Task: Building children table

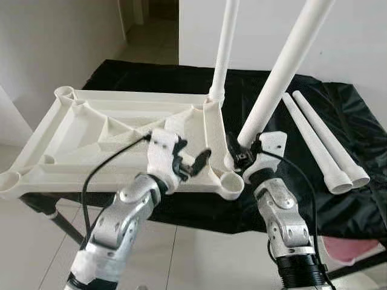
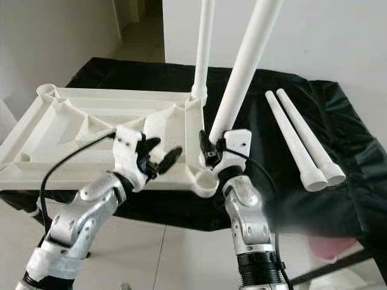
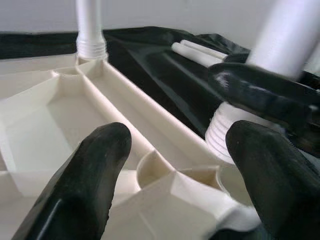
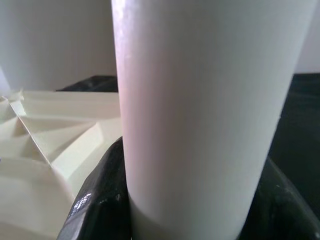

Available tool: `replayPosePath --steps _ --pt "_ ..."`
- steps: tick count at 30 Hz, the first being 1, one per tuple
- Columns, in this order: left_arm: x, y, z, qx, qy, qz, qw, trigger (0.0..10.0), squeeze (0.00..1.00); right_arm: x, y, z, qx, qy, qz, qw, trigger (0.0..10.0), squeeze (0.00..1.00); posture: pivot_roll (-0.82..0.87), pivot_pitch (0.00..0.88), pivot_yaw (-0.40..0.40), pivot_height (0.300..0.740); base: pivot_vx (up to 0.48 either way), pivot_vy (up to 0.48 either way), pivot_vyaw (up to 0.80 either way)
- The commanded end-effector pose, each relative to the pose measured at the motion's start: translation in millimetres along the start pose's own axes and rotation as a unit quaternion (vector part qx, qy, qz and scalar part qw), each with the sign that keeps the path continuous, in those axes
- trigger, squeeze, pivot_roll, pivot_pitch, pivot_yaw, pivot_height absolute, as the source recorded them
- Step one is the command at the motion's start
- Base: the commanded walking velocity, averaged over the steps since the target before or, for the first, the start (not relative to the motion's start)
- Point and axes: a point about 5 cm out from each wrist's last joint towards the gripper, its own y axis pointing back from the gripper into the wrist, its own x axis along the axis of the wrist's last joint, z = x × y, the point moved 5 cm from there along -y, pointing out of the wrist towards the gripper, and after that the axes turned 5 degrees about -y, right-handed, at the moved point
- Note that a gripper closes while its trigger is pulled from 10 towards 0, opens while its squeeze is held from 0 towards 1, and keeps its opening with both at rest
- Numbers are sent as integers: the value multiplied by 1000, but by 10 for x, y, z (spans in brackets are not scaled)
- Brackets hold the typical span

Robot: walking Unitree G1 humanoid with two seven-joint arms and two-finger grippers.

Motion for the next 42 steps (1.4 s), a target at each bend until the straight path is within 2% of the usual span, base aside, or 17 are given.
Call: replayPosePath --steps 1,5,8,16,23,28,32,35,42 --pt "68 41 230 -88 -20 21 996 10000 0 39 26 -24 14 8 8 1000 10000 0 30 79 -12 740 0 0 0" --pt "-33 109 325 -117 -20 -6 993 10000 0 -41 44 -34 29 7 -3 1000 10000 0 40 84 -12 740 0 0 0" --pt "-73 127 335 -119 -23 -20 992 10000 0 -68 44 -49 36 12 -8 999 10000 0 40 84 -12 740 0 0 0" --pt "-118 181 279 -101 -23 -23 994 10000 0 -76 45 -116 57 13 -4 998 10000 0 42 72 -7 740 0 0 0" --pt "-122 143 149 -80 -30 -17 996 10000 0 -45 35 -115 66 29 10 997 10000 0 19 53 14 740 0 0 0" --pt "-116 126 140 -79 -28 -17 996 10000 0 -68 74 -115 70 35 10 997 10000 0 17 57 20 740 0 0 0" --pt "-173 152 203 -97 -26 -33 994 10000 0 -121 106 -146 81 61 3 995 10000 0 22 58 24 740 0 0 0" --pt "-219 188 260 -116 -33 -42 992 10000 0 -127 110 -152 86 60 2 994 10000 0 28 70 17 740 0 0 0" --pt "-361 335 356 -153 -8 -73 986 10000 0 -188 101 -197 107 58 -5 993 10000 0 45 83 -3 740 0 0 0"
